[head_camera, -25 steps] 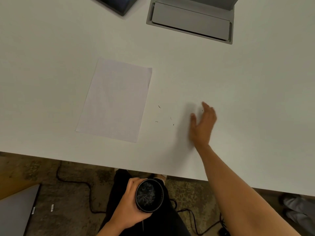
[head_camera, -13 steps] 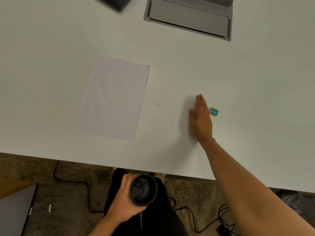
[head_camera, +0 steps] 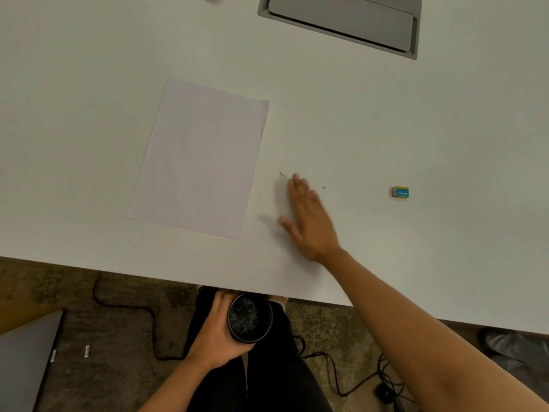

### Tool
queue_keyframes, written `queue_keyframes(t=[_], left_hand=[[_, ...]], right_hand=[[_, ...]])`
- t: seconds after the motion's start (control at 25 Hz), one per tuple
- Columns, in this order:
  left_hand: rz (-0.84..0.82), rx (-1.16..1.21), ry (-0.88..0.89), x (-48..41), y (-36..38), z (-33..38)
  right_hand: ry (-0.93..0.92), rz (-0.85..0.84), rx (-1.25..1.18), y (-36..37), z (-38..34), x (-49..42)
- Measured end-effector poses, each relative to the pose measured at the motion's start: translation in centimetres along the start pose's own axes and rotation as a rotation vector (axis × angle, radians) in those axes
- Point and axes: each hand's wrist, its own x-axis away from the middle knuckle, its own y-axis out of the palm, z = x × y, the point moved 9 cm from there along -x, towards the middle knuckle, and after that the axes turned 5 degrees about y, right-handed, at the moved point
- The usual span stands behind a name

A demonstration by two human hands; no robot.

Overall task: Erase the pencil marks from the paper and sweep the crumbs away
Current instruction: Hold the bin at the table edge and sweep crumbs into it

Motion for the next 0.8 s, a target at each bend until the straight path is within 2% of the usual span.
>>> queue_keyframes(t=[0.04,0.12,0.16,0.2,0.24,0.36,0.44,0.52,0.6,0.68,0.72,0.8], left_hand=[[-0.001,-0.001,-0.003,-0.1,0.0,-0.1],[-0.007,-0.009,-0.012,-0.2,0.1,-0.3],[-0.014,-0.009,-0.016,-0.3,0.2,-0.4],[-0.022,-0.006,-0.020,-0.5,0.2,-0.5],[-0.031,0.001,-0.023,-0.6,0.3,-0.4],[-0.056,0.019,-0.024,-1.0,0.6,-0.3],[-0.062,0.023,-0.035,-1.2,0.6,-0.6],[-0.061,0.033,-0.039,-1.3,0.7,-0.7],[-0.066,0.039,-0.050,-1.4,1.0,-0.8],[-0.069,0.037,-0.059,-1.4,1.4,-0.9],[-0.066,0.040,-0.056,-1.5,1.5,-0.8],[-0.063,0.043,-0.060,-1.5,1.7,-0.7]], right_hand=[[0.093,0.088,-0.013,-1.4,2.5,-0.4],[0.405,0.221,-0.048,-4.1,9.3,-1.3],[0.515,0.220,-0.027,-4.6,11.5,-1.5],[0.539,0.179,0.035,-4.4,11.7,-1.8],[0.467,0.124,0.109,-3.6,10.2,-2.3],[-0.058,-0.108,0.216,1.3,0.2,-1.1],[-0.297,-0.221,0.202,3.0,-3.6,1.4],[-0.287,-0.167,0.095,1.3,-2.6,0.0],[-0.089,-0.043,0.052,-1.0,0.9,-3.7],[0.067,0.004,0.104,-1.9,3.7,-6.5],[0.062,-0.002,0.167,-1.5,3.5,-7.1],[-0.094,-0.071,0.235,0.1,0.7,-6.6]])
